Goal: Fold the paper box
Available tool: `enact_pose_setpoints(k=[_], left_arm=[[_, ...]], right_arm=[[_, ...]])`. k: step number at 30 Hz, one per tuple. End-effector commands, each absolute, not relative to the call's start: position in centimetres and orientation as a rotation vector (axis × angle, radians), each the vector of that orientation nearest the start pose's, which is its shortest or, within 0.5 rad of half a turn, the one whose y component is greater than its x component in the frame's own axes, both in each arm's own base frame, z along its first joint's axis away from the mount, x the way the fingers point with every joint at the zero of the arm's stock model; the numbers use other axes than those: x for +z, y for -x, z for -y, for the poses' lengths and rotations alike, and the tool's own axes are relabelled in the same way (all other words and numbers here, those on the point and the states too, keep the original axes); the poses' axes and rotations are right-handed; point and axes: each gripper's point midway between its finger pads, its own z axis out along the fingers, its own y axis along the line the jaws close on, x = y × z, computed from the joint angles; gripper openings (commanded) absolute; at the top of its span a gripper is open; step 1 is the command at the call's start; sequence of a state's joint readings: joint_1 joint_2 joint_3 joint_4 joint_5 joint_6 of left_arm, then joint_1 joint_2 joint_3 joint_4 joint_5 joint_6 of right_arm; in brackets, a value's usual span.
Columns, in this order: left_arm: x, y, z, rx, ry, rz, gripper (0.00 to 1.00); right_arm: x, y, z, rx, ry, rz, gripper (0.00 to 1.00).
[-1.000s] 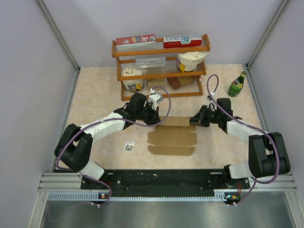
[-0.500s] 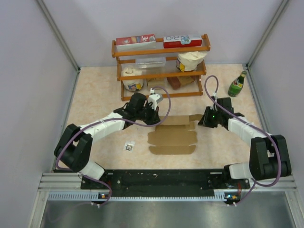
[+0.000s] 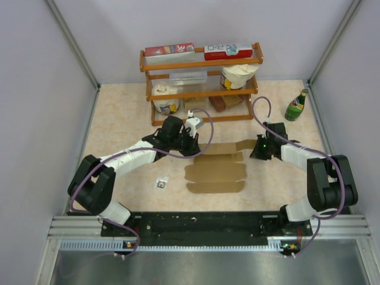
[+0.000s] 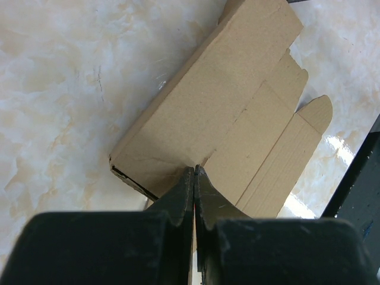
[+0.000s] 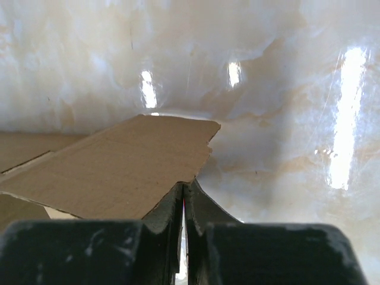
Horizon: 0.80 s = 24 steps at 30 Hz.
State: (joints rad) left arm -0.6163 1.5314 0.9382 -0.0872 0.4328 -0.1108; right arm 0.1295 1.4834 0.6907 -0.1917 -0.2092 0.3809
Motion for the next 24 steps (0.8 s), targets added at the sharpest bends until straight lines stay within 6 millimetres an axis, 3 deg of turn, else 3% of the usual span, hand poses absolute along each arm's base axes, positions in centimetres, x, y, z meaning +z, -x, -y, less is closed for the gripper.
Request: enact_pose_setpoints(k=[1,9,24], left_arm=[[11.6,-28.0,29.7,-0.885,-0.813,-2.171,0.0],[11.6,-28.1,29.9,-0.894,-0.82,-2.172,0.0],[11.4,-28.1,30.0,-0.894,-0.823,-2.179,0.0]], right_arm=[[3.1,-33.2,-9.4,0.469,-0.23,-2.487,0.0],[2.2,-33.1,-11.2,0.523,-0.18,-2.517,0.0],[0.8,-30.9,-12.8,0.615,-0.114,-2.63,0.0]])
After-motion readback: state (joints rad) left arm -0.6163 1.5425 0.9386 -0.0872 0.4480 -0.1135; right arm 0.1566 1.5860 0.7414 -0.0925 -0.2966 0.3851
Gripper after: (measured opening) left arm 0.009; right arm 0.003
